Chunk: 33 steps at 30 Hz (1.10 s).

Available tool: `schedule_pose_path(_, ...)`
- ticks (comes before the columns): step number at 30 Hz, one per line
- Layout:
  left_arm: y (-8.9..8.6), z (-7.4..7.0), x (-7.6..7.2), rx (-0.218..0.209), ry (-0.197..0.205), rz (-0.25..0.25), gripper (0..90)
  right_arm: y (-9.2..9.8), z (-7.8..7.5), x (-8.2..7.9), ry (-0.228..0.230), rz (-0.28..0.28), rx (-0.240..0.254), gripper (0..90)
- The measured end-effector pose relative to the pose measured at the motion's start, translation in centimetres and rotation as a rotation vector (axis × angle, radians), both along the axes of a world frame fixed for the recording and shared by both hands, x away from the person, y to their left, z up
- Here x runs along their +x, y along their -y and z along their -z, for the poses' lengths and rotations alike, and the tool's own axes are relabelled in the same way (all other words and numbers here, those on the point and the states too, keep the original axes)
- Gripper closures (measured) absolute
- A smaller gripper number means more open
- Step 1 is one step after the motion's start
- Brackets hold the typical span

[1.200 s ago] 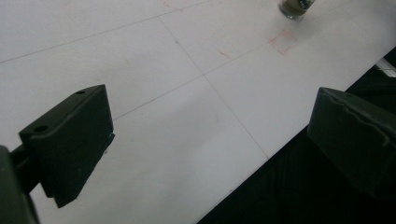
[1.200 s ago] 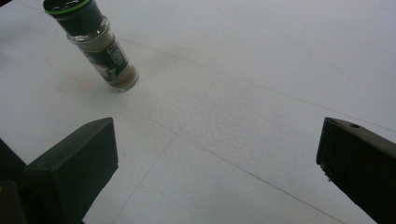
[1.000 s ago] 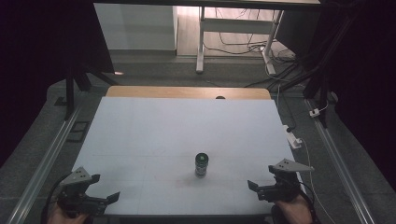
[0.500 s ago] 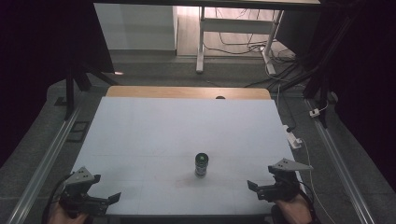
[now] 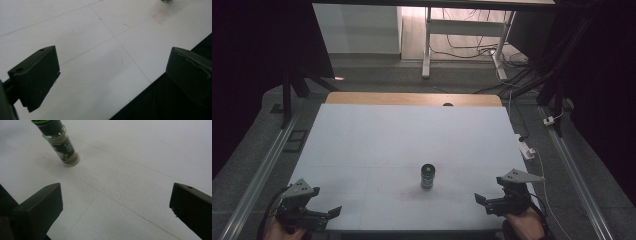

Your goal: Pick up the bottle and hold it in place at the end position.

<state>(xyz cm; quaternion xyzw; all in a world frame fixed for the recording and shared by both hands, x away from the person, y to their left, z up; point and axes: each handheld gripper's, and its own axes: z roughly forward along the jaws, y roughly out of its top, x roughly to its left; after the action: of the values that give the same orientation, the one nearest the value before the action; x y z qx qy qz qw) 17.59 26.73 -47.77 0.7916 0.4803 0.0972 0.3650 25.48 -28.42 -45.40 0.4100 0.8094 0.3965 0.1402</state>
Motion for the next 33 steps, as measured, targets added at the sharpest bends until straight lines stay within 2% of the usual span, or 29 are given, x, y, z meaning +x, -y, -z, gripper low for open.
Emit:
schedule_pose_path(8, -0.1, 0.0, 0.0, -0.005, 0.001, -0.001, 0.1, -0.6, -0.1, 0.1, 0.007, -0.068, 0.017, 0.0)
schedule_pose_path(17, -0.1, 0.0, 0.0, -0.009, -0.001, -0.005, 0.0, -1.6, 0.0, 0.3, 0.008, -0.119, 0.023, 0.0)
schedule_pose_path(23, -0.2, 0.0, 0.0, -0.011, -0.002, -0.005, 0.0, -2.6, 0.0, 0.6, 0.025, -0.158, 0.032, 0.0)
schedule_pose_path(33, -0.1, 0.0, 0.0, -0.01, -0.002, -0.004, 0.0, -3.7, 0.2, 1.0, 0.02, -0.196, 0.045, 0.0)
